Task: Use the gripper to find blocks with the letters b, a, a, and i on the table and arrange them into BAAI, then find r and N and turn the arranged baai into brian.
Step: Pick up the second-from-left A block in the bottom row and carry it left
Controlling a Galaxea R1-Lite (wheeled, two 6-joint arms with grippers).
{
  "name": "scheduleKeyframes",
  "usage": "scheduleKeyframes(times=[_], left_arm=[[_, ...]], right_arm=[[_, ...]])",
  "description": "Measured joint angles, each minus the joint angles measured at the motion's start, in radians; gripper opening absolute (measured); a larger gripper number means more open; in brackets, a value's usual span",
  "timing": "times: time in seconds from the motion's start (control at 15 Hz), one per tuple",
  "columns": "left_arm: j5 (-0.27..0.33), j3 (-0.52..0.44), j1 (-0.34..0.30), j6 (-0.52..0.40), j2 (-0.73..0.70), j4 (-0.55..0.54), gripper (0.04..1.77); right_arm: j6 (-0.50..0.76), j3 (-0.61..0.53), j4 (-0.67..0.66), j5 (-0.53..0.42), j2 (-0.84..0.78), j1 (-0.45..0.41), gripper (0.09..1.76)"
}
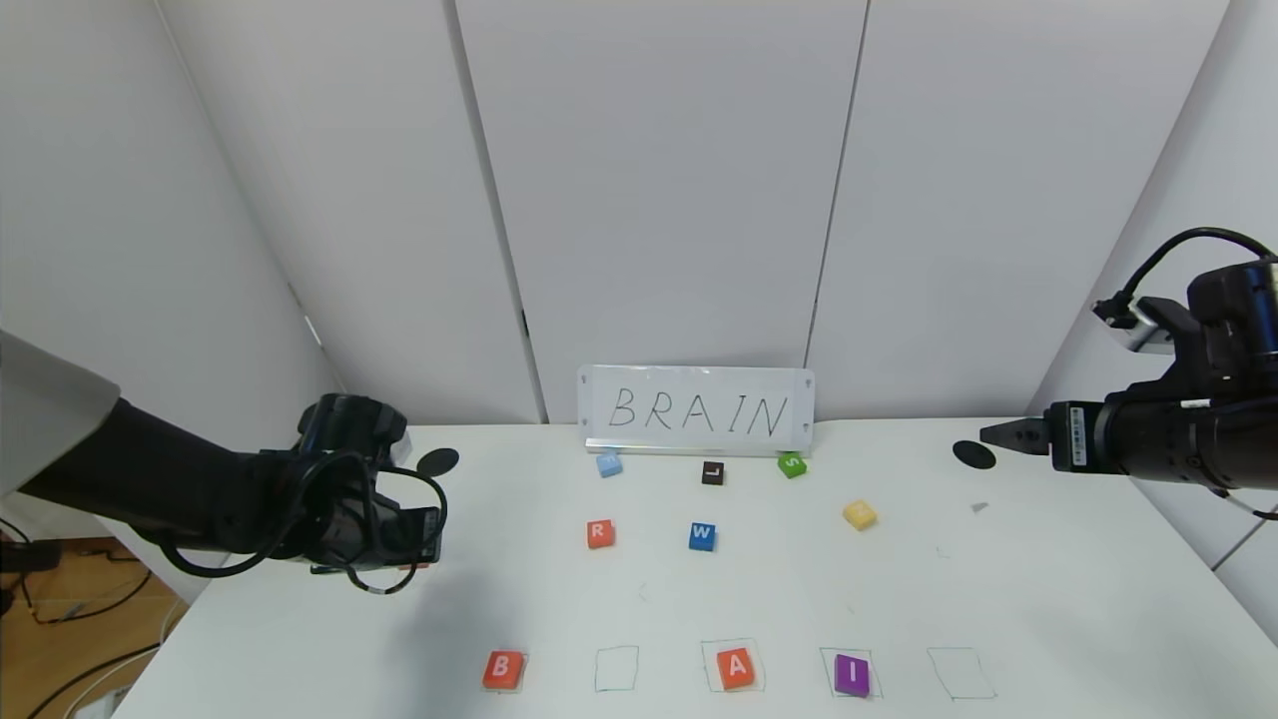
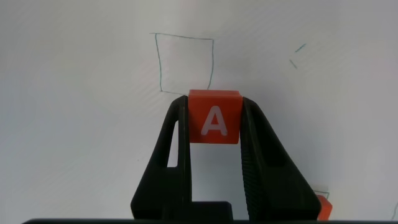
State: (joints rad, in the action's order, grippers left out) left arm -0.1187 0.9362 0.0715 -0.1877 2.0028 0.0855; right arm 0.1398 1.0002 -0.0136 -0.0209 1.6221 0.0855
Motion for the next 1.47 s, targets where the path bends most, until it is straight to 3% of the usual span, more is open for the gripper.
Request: scheduleKeyframes(times=[0.33, 1.47], left_arm=[[0.007, -0.022, -0.058, 0.032, 0.042, 0.011, 0.52], [0.027, 0.084, -0.062, 0.048, 0.162, 0.009, 0.52]], right_arm=[[0.000, 0.000, 0.000, 0.000, 0.002, 0.001, 1.71], [0.000, 0.001, 0.000, 0.000, 0.006, 0.000, 1.71]])
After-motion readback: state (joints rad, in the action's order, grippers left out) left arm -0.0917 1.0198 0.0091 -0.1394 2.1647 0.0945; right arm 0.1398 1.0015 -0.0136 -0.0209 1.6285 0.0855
